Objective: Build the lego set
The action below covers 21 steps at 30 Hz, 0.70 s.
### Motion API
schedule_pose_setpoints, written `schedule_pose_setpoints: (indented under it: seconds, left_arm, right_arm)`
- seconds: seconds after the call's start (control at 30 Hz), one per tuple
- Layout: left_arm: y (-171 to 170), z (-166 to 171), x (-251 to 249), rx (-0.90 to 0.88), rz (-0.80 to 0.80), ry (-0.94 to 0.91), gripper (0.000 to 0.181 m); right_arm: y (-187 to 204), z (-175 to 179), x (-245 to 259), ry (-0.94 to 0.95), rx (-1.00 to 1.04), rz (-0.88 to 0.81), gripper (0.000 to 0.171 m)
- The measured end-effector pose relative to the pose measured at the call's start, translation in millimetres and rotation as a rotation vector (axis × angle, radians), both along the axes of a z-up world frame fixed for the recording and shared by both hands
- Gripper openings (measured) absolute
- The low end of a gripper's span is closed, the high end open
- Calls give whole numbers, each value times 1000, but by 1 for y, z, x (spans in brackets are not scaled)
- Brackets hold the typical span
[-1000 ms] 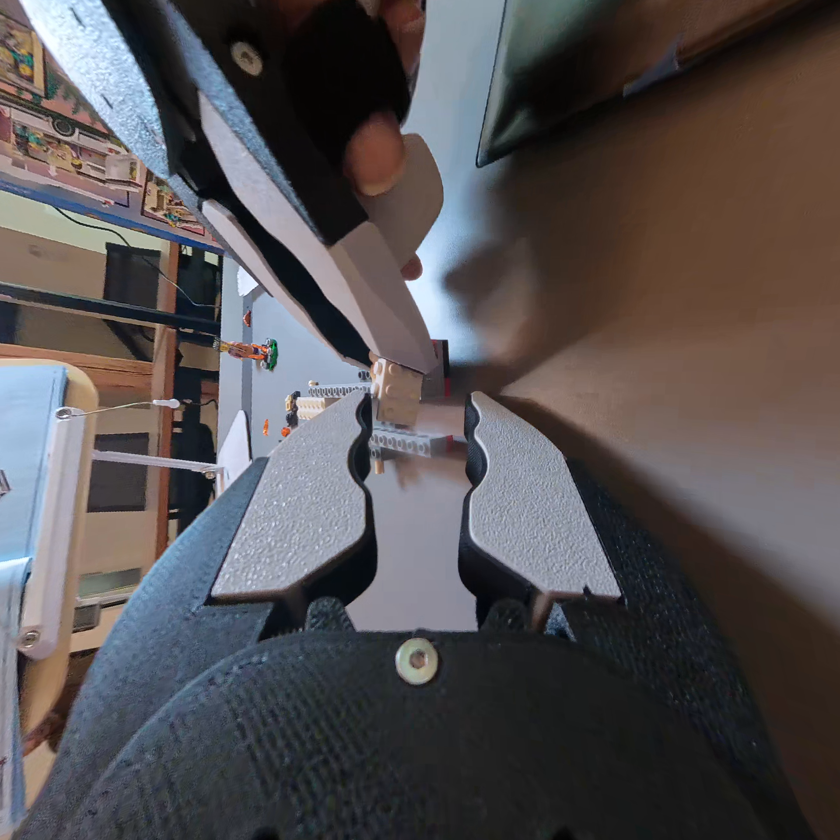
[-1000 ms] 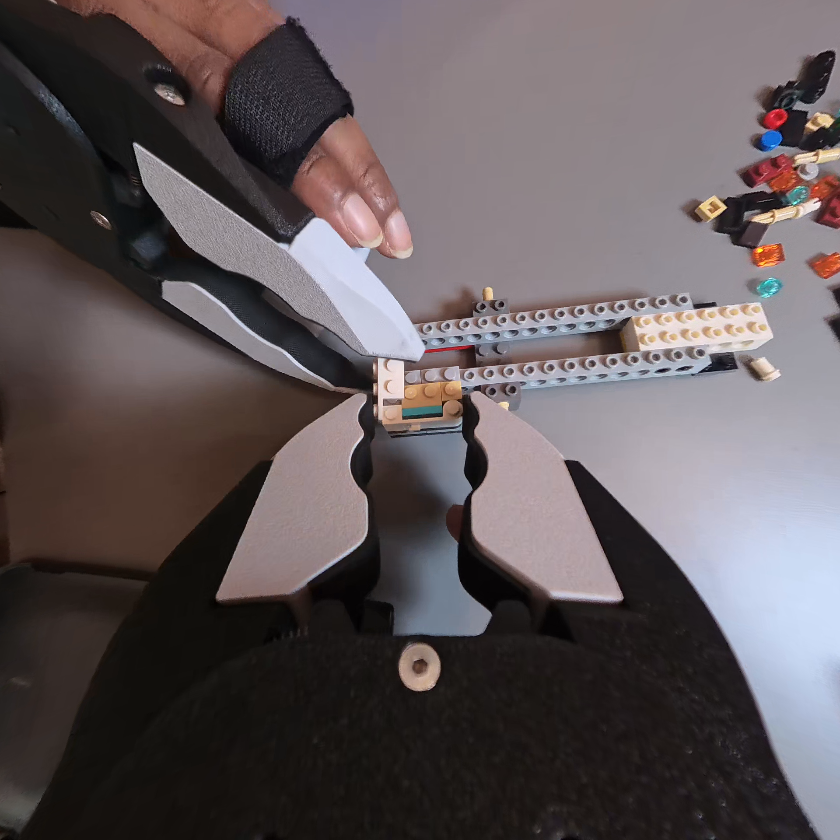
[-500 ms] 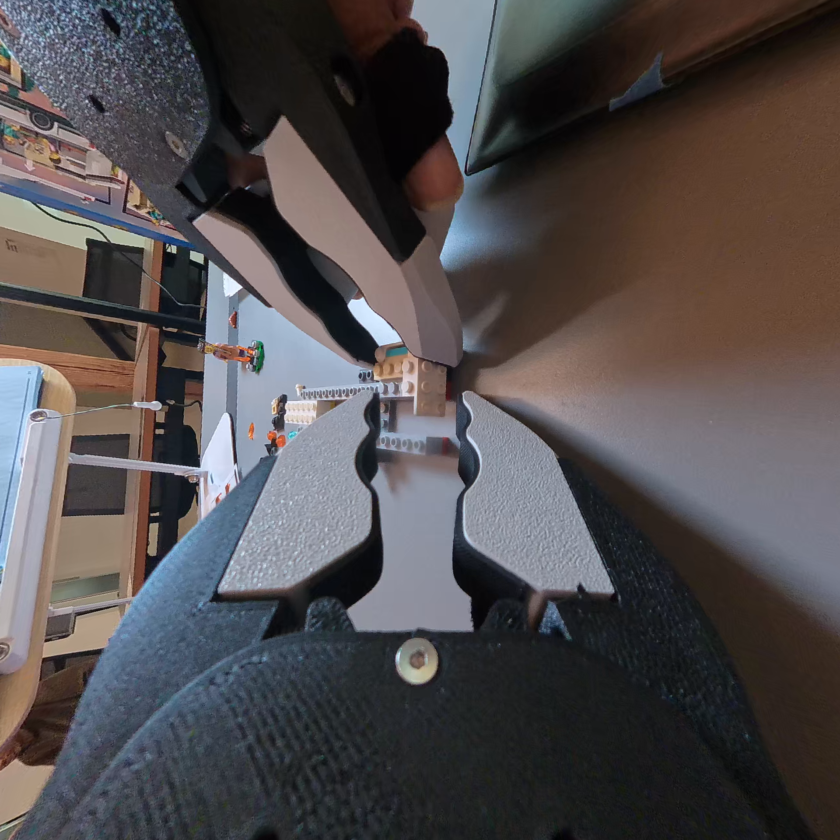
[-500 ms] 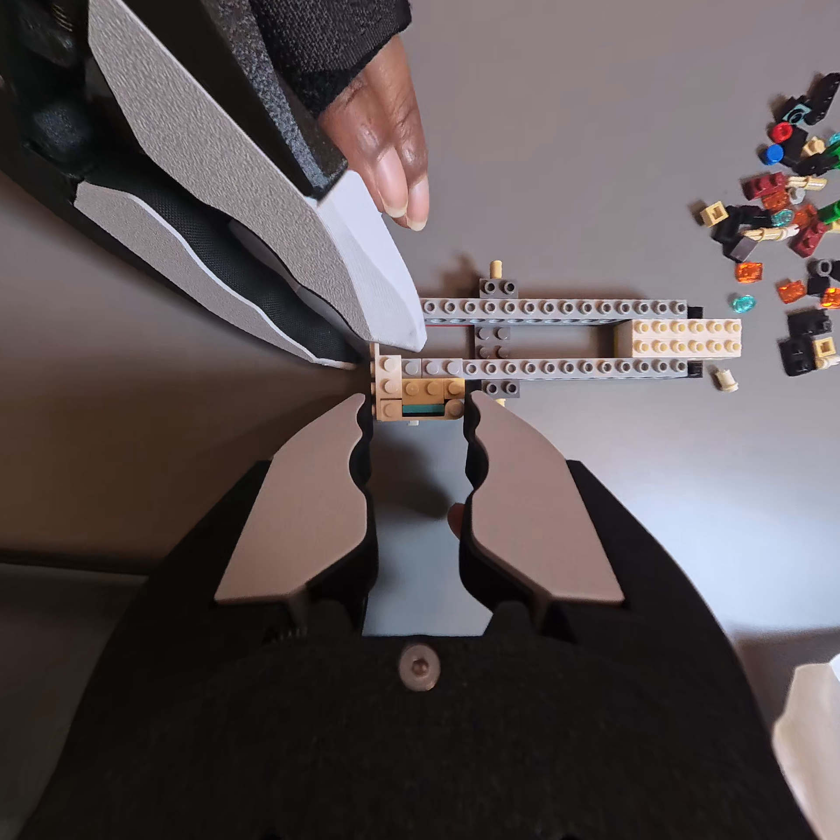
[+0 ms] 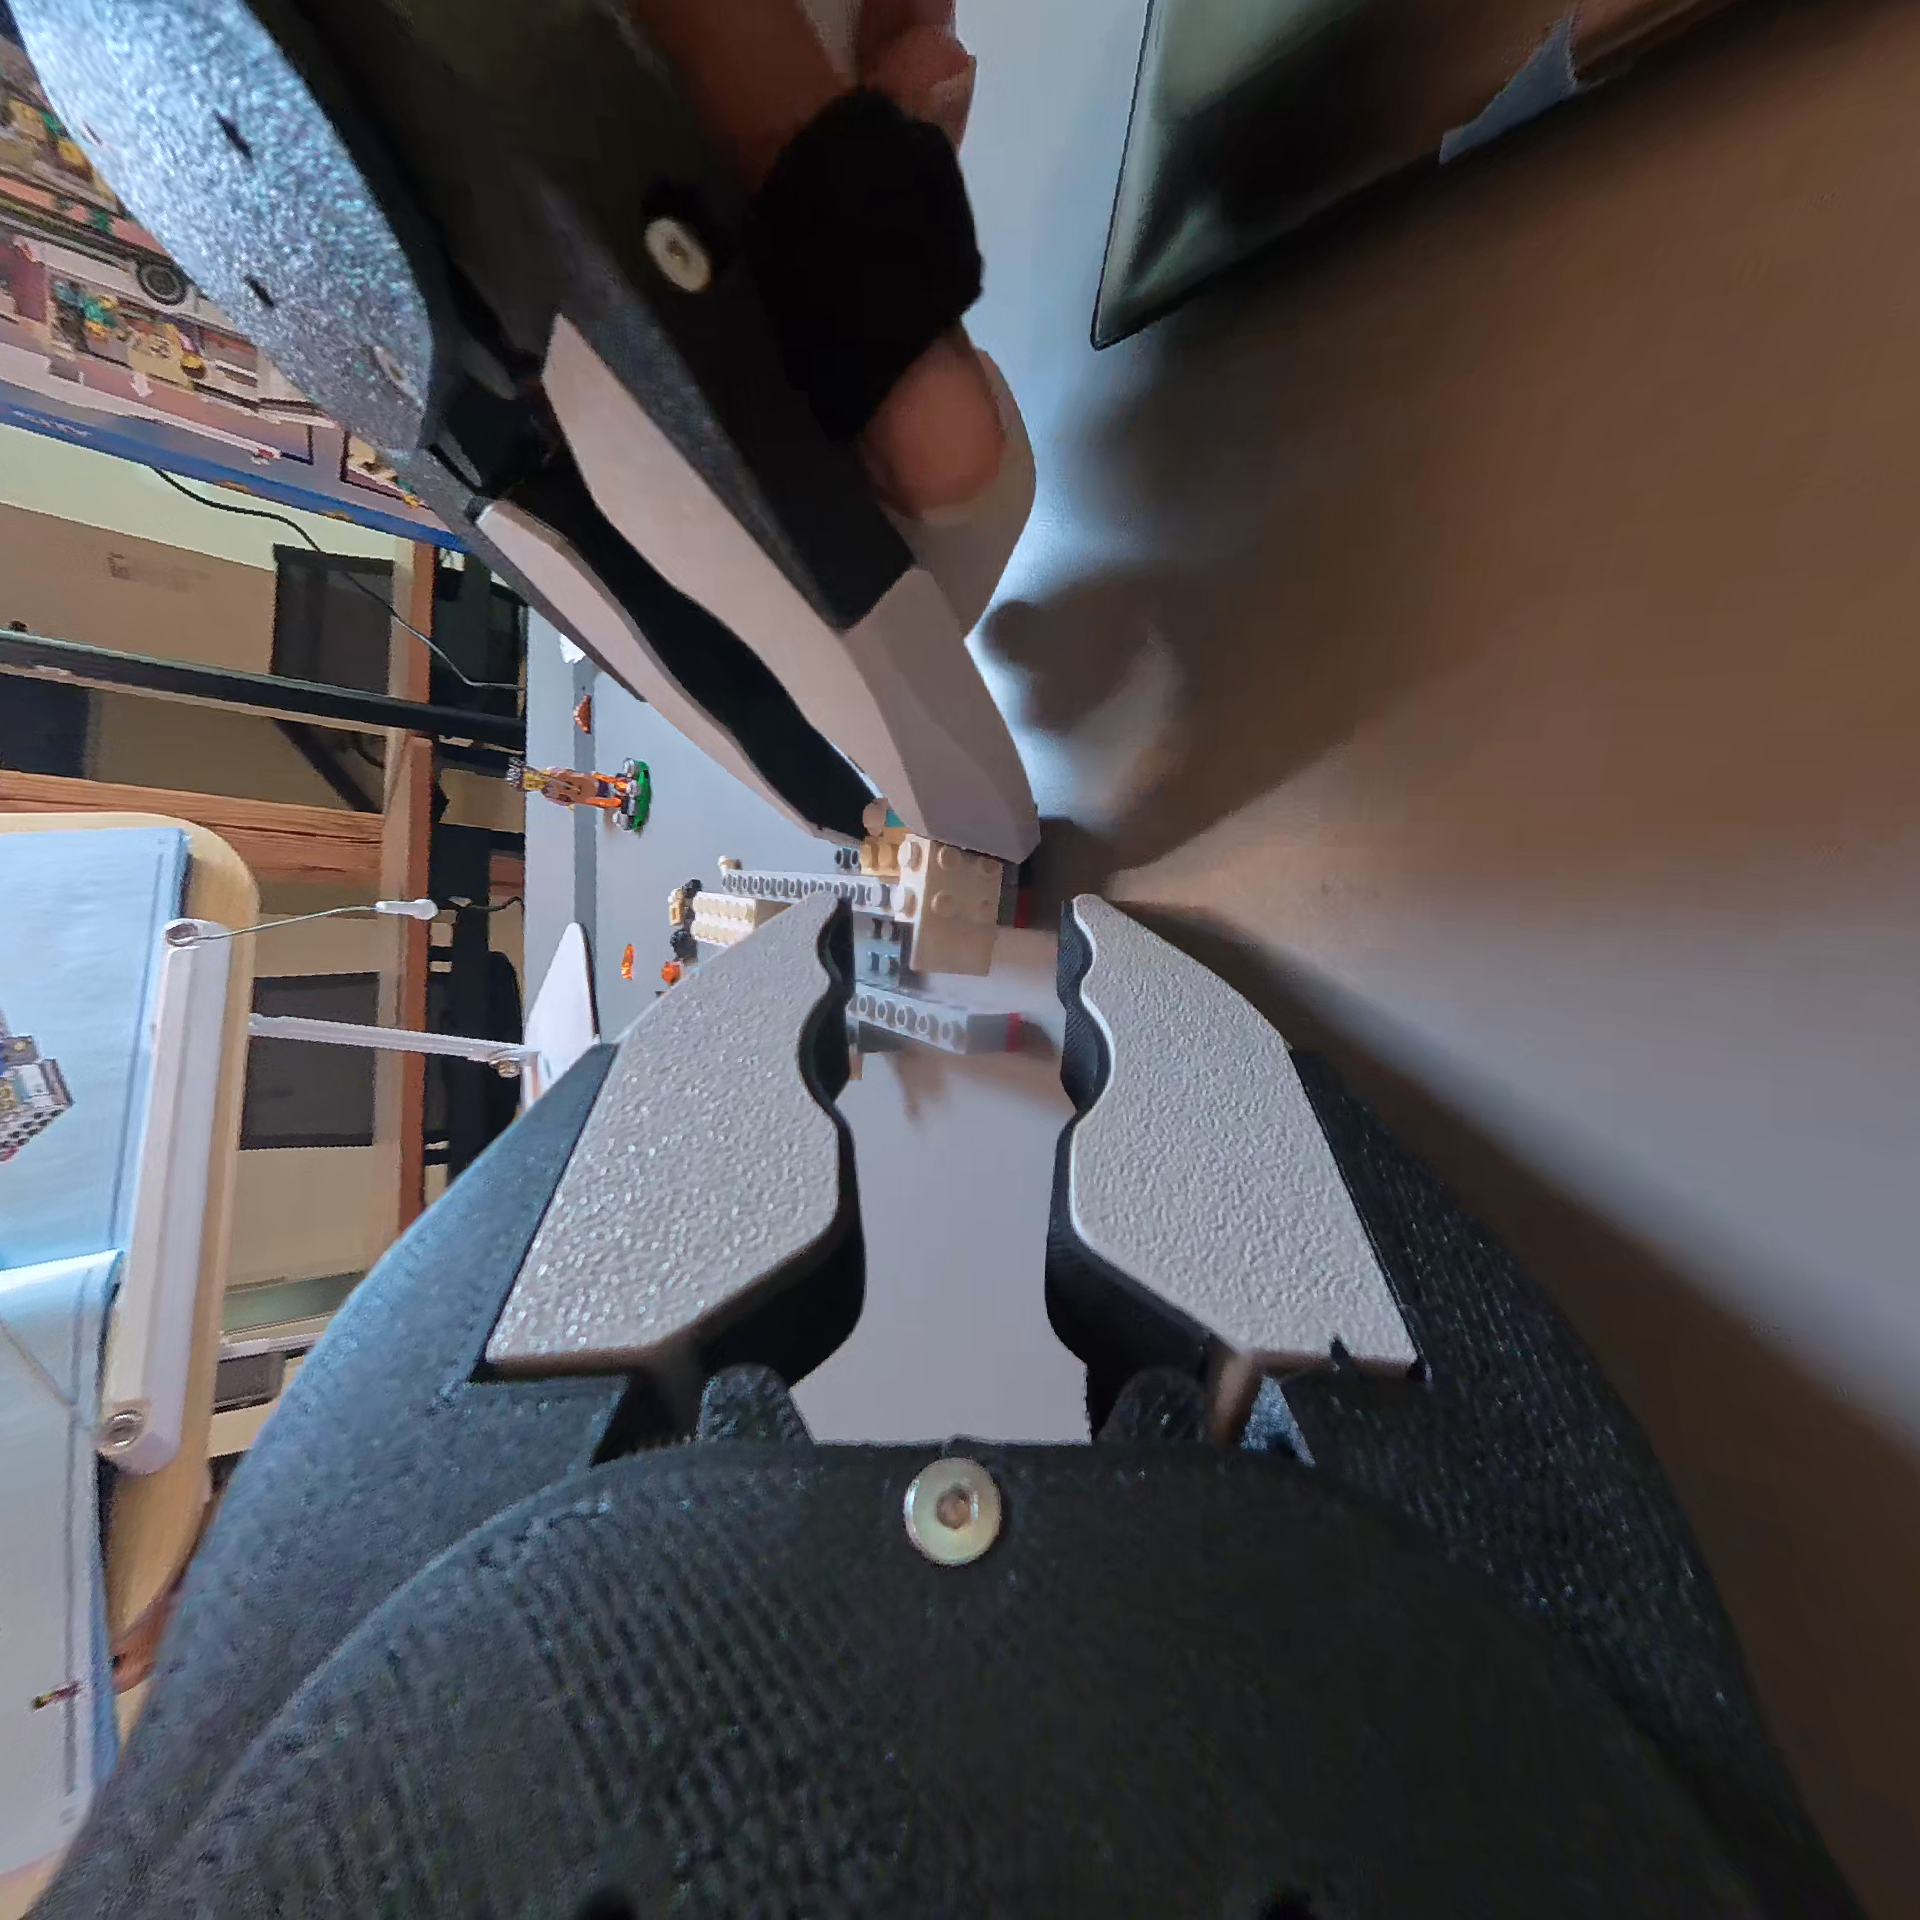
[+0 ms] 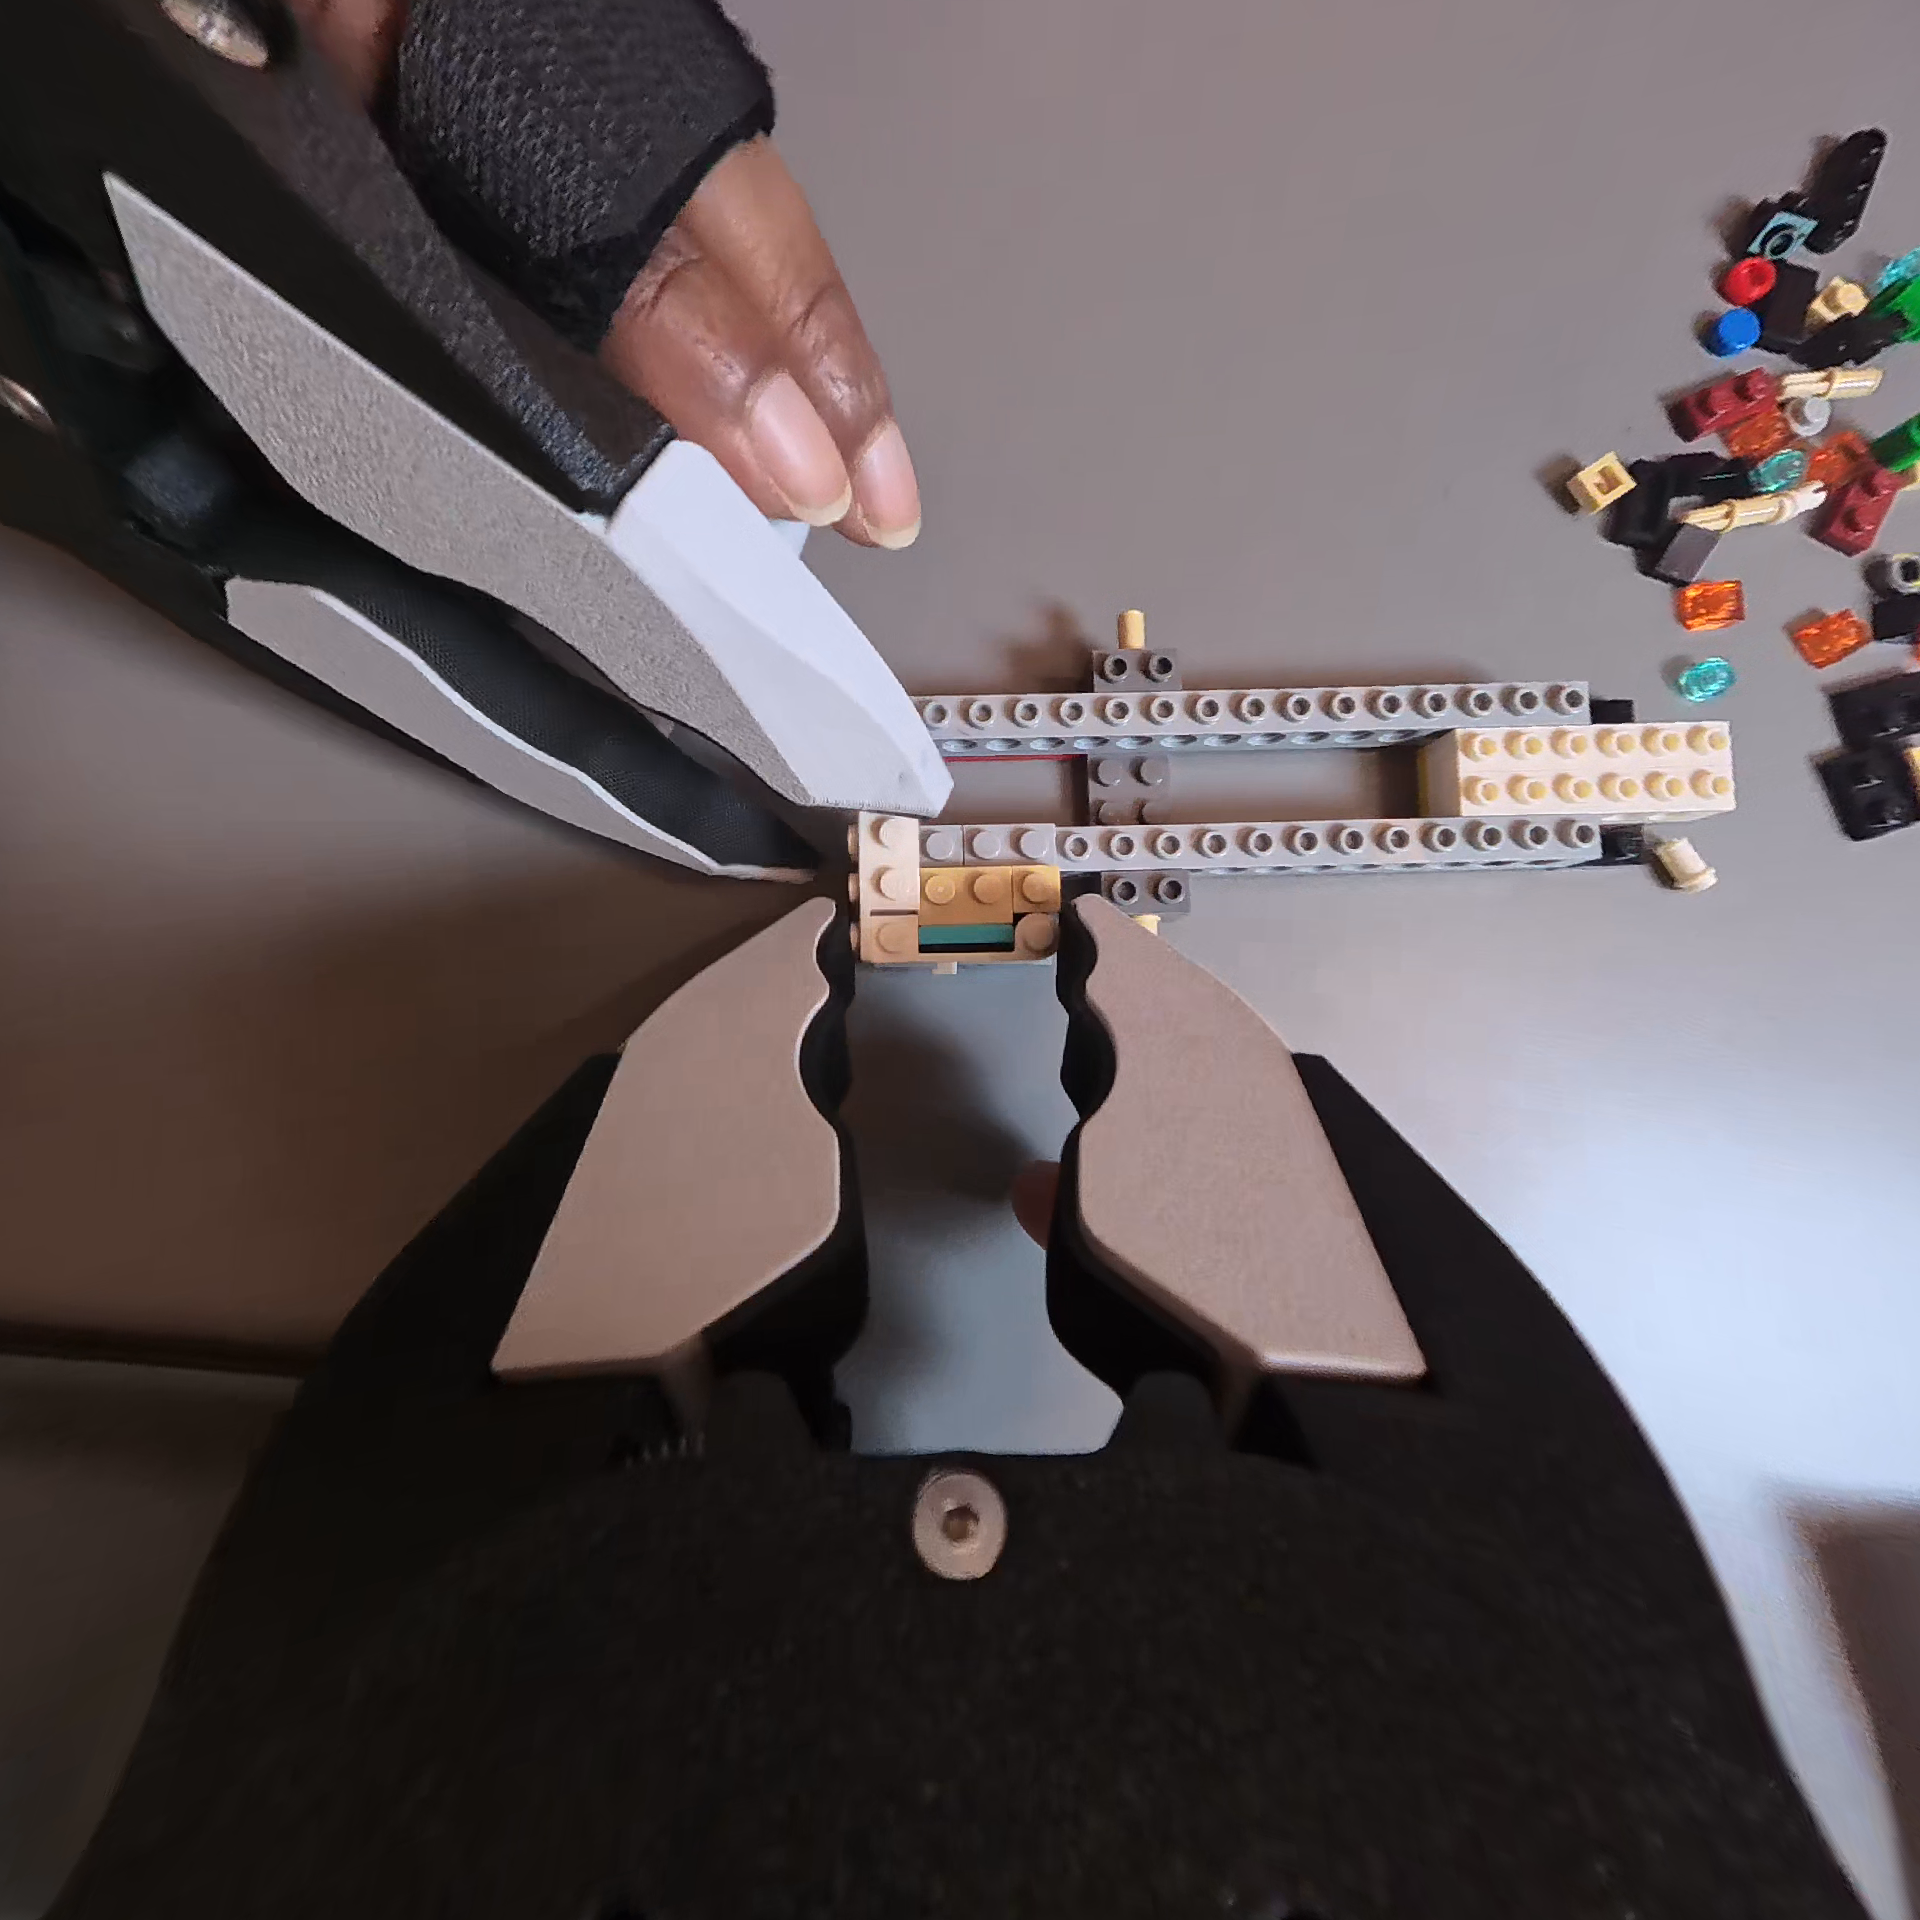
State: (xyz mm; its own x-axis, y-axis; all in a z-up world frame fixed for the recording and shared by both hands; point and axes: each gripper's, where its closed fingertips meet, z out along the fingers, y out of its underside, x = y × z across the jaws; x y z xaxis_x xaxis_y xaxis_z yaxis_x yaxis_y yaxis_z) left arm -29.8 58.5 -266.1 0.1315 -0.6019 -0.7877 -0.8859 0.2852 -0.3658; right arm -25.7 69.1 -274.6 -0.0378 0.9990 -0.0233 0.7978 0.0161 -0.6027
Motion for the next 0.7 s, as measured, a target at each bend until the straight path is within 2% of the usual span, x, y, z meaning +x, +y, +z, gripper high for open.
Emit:
schedule_pose_setpoints:
  seconds: [0.23,0.7]
  left_arm:
    - [6,1,-2,43,20,36,39]
    - [9,2,0,154,5,122,32]
  right_arm:
    - [-3,9,-2,40,-137,-27,38]
    - [-8,10,-3,41,-145,-32,38]
